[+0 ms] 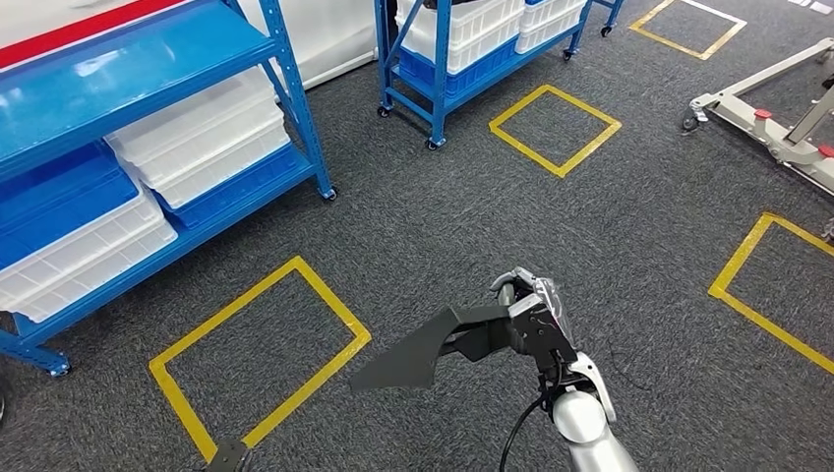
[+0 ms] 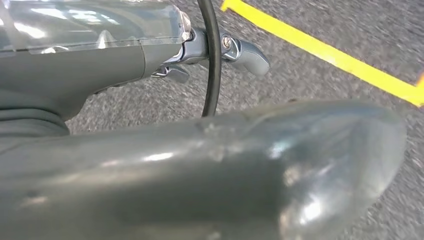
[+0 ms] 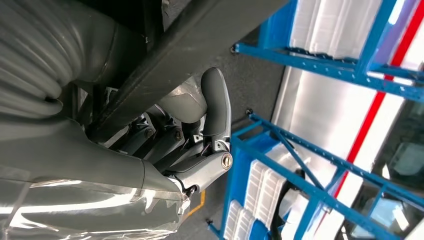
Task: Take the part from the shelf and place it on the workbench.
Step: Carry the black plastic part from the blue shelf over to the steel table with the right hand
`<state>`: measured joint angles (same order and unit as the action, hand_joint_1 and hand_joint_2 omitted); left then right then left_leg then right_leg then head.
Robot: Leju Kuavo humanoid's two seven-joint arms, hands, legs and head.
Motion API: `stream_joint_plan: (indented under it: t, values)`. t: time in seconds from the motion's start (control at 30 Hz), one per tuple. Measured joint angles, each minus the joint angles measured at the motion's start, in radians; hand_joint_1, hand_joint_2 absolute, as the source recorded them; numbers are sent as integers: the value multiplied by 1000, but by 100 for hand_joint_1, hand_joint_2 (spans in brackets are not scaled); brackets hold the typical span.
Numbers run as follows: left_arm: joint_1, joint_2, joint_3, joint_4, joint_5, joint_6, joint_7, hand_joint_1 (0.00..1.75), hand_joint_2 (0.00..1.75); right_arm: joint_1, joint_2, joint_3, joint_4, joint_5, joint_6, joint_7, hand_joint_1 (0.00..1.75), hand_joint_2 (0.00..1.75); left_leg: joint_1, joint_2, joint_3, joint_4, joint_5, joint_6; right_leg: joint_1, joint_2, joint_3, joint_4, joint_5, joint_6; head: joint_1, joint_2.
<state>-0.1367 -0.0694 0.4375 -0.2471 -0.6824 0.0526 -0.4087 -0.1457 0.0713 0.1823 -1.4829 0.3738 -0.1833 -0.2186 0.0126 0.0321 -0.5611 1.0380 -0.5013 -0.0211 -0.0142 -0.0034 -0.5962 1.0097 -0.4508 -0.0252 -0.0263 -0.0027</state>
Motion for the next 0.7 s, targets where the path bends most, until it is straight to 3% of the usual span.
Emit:
stream_joint_plan:
  t: [0.1,0.17,0.2,0.27,0.33,0.43,0.5,0.57,0.63,0.67,0.7]
  values:
    - [3,0,0,0,0,0,0,0,0,-1,1,0,1,0,0,0,175,175,2,-22,-85,190,-94,-7,2,6,2,-3,1,-11,0,0]
    - [6,0,0,0,0,0,0,0,0,0,1,0,3,0,0,0,175,175,2,-24,-123,261,-102,-9,4,12,2,-1,0,-12,0,0]
    - [7,1,0,0,0,0,0,0,0,1,1,0,4,0,0,0,175,175,2,-25,-114,236,-76,-8,4,16,2,1,-1,-12,0,0]
    - [6,1,0,0,0,0,0,0,0,0,1,0,4,0,0,0,175,175,2,-29,-56,102,-4,-2,5,23,3,8,-6,-8,0,0]
    - [5,1,0,0,0,0,0,0,0,-1,1,0,4,0,0,0,175,175,0,-35,-10,-3,33,5,7,28,-2,17,-9,0,0,0]
    - [5,1,0,0,0,0,1,0,0,1,1,0,4,0,0,0,175,175,-2,-37,-7,-21,37,18,8,31,-9,17,-6,15,0,0]
    - [3,0,0,0,0,0,0,0,0,0,1,-1,4,0,0,0,175,175,3,-33,-6,-30,45,33,8,24,-21,44,-28,24,0,0]
    - [3,1,0,0,0,0,0,0,0,-1,1,-1,4,0,0,0,175,175,5,-29,-5,-35,49,43,6,16,-67,146,-88,31,0,0]
    - [3,1,0,0,0,0,0,0,0,2,1,-1,5,0,0,0,175,175,3,-26,-7,-33,49,44,3,14,-126,270,-137,36,0,0]
    - [3,1,0,0,0,0,0,0,0,3,1,-1,6,0,0,0,175,175,3,-25,-8,-33,49,44,1,13,-138,294,-137,37,0,0]
    - [3,1,0,0,0,0,0,0,0,4,0,-1,6,0,0,0,175,175,3,-25,-7,-32,48,44,0,12,-131,280,-119,37,0,0]
